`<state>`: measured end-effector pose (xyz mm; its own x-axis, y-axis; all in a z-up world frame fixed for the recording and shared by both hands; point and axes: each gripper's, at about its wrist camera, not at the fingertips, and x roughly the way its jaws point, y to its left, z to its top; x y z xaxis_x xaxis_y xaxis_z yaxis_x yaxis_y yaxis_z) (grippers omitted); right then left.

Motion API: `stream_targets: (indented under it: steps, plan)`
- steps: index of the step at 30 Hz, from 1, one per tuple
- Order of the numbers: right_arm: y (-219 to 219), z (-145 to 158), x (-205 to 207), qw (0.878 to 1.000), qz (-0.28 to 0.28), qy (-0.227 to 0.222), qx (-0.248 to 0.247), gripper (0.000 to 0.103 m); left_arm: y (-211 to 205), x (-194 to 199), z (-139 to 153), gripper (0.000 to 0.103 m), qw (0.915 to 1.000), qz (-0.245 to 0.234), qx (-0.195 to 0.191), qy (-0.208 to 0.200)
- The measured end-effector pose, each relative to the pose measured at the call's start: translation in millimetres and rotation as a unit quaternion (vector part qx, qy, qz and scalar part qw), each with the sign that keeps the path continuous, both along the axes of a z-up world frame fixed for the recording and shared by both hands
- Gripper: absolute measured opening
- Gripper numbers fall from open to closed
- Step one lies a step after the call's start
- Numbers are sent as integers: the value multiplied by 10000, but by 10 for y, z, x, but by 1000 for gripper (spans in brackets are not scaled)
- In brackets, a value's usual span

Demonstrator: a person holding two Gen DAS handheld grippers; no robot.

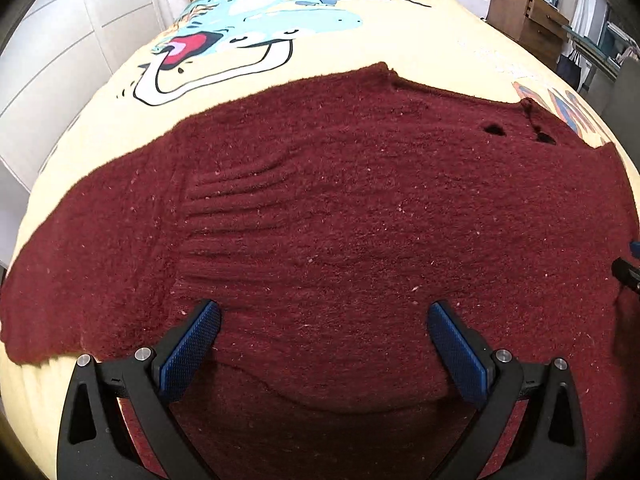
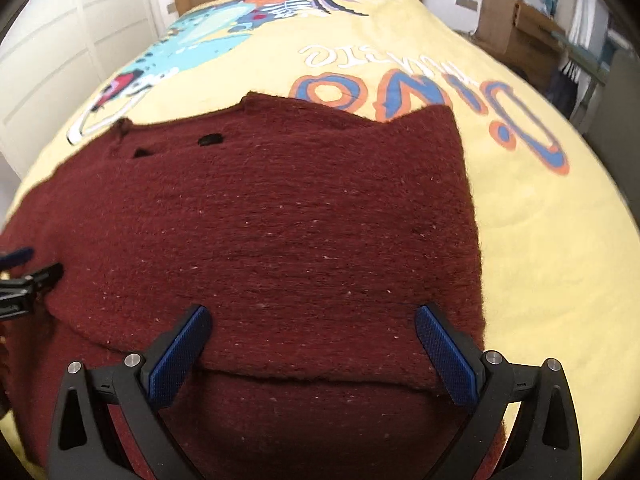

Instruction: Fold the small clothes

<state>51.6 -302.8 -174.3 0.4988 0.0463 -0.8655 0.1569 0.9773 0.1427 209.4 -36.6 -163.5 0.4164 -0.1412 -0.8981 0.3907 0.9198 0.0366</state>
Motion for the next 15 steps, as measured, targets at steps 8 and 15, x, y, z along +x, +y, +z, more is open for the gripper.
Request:
stream_targets:
  steps: [8, 15]
  plan:
    - [75, -32, 35, 9998, 38, 186, -72, 103, 30, 36, -11, 102, 9999, 5, -109, 67]
    - [265, 416, -145, 9998, 12, -51, -169, 103, 227, 35, 287, 102, 9986, 279, -423, 180]
